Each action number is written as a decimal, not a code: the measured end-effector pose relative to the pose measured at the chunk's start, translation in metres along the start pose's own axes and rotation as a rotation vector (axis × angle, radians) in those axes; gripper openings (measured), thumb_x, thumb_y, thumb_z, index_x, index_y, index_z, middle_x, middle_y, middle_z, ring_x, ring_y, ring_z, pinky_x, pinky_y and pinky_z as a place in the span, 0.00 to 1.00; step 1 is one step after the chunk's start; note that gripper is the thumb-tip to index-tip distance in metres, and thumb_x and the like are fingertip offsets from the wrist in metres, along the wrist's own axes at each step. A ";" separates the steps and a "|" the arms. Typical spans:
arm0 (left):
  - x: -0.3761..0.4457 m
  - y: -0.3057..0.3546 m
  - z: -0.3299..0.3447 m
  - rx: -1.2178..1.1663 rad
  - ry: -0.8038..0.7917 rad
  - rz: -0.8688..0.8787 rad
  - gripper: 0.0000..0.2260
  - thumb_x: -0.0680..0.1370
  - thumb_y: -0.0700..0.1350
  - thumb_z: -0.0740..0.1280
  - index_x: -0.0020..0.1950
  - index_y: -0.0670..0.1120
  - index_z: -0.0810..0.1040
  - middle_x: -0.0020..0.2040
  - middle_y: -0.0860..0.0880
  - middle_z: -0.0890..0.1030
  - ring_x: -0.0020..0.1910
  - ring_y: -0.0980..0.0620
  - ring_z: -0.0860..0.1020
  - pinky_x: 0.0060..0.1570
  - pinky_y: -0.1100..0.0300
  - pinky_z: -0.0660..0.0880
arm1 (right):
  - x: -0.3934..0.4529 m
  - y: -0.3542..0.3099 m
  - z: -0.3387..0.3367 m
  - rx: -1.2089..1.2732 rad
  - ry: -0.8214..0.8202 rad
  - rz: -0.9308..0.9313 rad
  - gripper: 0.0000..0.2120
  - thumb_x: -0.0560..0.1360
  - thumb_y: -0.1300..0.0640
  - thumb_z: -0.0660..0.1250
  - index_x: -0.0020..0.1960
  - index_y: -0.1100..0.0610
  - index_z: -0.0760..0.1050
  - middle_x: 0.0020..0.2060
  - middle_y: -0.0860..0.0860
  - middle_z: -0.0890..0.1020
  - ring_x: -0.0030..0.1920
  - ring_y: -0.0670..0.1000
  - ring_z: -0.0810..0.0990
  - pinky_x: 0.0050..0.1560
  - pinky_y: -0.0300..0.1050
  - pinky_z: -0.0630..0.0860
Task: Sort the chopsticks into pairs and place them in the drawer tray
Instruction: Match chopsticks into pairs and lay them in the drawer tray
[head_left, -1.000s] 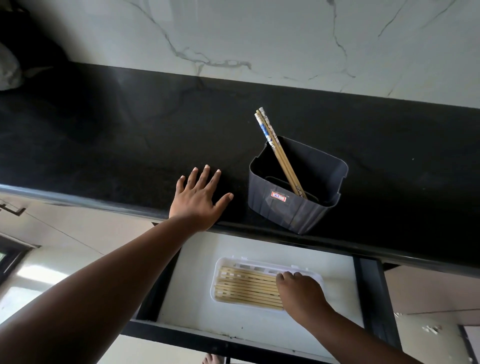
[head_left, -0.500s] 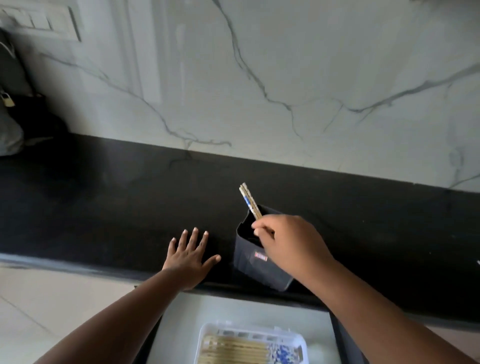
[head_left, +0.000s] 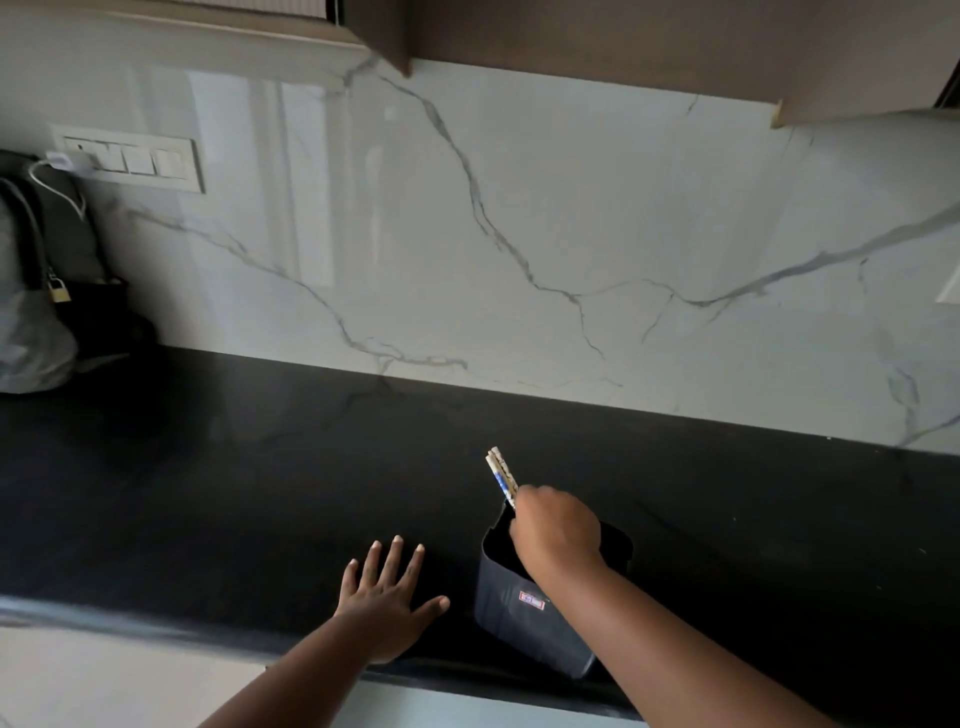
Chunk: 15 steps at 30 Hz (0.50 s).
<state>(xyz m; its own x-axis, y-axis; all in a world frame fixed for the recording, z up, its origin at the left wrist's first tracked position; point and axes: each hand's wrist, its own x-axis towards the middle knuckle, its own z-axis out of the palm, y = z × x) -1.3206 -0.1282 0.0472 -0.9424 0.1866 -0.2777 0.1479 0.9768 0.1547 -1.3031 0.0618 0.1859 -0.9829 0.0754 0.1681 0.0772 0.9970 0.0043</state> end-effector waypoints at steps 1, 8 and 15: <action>0.000 0.000 0.000 -0.002 -0.001 -0.001 0.38 0.75 0.72 0.45 0.78 0.55 0.38 0.79 0.48 0.36 0.77 0.44 0.35 0.73 0.43 0.37 | 0.000 -0.001 0.002 0.000 0.004 0.005 0.08 0.80 0.58 0.60 0.55 0.56 0.77 0.50 0.53 0.82 0.49 0.55 0.82 0.37 0.45 0.69; 0.003 -0.001 0.003 0.000 0.019 -0.012 0.37 0.75 0.72 0.45 0.78 0.56 0.39 0.79 0.49 0.37 0.77 0.44 0.36 0.73 0.43 0.38 | 0.002 0.003 0.004 0.081 -0.042 0.052 0.10 0.78 0.61 0.59 0.55 0.56 0.77 0.49 0.53 0.83 0.50 0.58 0.82 0.39 0.45 0.70; 0.004 -0.001 0.004 -0.001 0.027 -0.016 0.37 0.74 0.73 0.45 0.78 0.57 0.39 0.79 0.49 0.37 0.77 0.44 0.36 0.73 0.43 0.38 | 0.006 0.022 -0.018 0.332 -0.078 0.057 0.13 0.74 0.56 0.64 0.32 0.55 0.66 0.31 0.52 0.75 0.38 0.60 0.76 0.34 0.43 0.65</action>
<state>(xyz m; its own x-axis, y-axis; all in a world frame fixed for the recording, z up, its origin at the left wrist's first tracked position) -1.3231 -0.1280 0.0426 -0.9524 0.1679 -0.2544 0.1321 0.9795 0.1518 -1.3042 0.0843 0.2045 -0.9893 0.1193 0.0834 0.0861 0.9415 -0.3259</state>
